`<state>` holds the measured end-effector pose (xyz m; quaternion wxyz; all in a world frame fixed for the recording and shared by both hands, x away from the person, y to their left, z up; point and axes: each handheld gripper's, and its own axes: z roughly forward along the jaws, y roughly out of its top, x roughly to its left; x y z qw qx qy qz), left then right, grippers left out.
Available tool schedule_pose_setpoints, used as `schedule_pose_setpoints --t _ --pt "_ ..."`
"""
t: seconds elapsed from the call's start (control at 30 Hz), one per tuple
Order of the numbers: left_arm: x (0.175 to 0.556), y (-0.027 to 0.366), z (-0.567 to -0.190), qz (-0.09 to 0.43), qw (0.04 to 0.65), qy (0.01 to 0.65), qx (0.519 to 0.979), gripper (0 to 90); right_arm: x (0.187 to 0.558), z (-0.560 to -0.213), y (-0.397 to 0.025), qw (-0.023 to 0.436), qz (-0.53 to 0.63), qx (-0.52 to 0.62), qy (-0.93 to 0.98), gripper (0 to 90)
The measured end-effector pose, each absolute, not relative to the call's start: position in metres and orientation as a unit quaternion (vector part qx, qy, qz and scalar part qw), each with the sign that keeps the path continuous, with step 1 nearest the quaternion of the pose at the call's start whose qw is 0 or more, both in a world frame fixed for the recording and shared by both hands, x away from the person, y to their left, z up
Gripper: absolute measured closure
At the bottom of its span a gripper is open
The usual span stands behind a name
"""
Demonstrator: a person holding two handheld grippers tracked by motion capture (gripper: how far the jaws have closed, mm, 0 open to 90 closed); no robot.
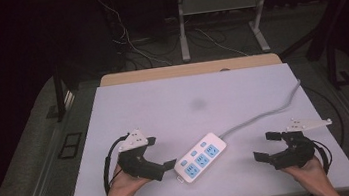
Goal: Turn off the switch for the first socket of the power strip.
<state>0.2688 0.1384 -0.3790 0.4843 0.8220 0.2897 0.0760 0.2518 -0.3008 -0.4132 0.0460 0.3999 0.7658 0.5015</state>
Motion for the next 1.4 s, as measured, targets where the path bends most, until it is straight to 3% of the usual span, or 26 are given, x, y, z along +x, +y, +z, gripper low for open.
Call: schedule_pose_setpoints --t 1.4 --pt "0.311 0.085 -0.36 0.043 0.449 0.234 0.861 0.0 0.253 -0.413 -0.302 0.048 0.504 0.403 0.763 0.2"
